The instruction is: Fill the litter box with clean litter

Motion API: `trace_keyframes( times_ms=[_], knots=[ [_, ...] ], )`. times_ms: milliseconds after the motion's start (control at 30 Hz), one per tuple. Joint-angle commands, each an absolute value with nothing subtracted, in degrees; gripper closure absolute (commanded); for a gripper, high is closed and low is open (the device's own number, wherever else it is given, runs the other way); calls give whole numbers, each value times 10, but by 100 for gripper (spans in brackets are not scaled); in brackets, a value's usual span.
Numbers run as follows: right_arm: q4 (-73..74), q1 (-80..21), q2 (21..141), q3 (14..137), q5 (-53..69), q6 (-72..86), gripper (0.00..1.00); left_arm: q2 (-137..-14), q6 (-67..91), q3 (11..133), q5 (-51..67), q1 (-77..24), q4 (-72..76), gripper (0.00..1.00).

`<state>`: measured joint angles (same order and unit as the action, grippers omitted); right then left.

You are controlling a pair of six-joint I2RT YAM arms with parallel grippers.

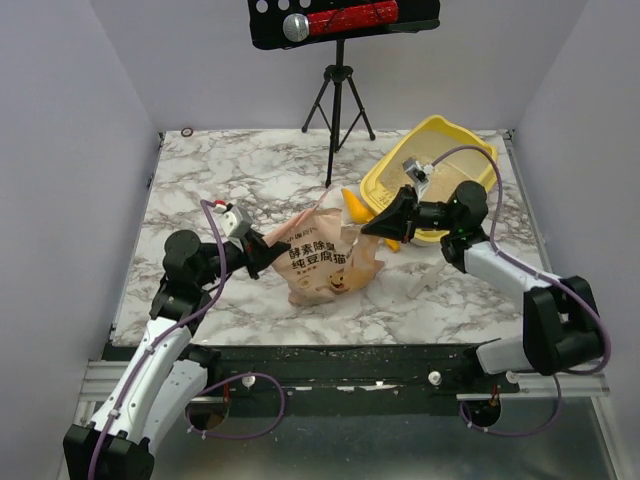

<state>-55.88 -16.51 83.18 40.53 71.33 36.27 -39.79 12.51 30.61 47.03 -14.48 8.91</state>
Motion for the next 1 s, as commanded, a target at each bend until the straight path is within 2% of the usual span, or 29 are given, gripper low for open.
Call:
trace_keyframes(
  times_ms=[0, 267, 533, 733, 967],
  knots=[
    [-215, -162, 738, 471, 592, 215, 100, -396, 216, 337, 434, -146, 71, 100],
    [-78, -162, 649, 394, 536, 249, 100, -397, 273, 315, 462, -145, 42, 100],
    [-5, -162, 593, 351, 548, 317, 100, -497, 301, 416, 530, -139, -97, 100],
    [55, -156, 548, 333, 549, 371, 100, -467, 351, 371, 545, -138, -125, 100],
    [48, -145, 554, 271, 595, 447, 100, -447, 389, 315, 578, -137, -178, 100]
  ],
)
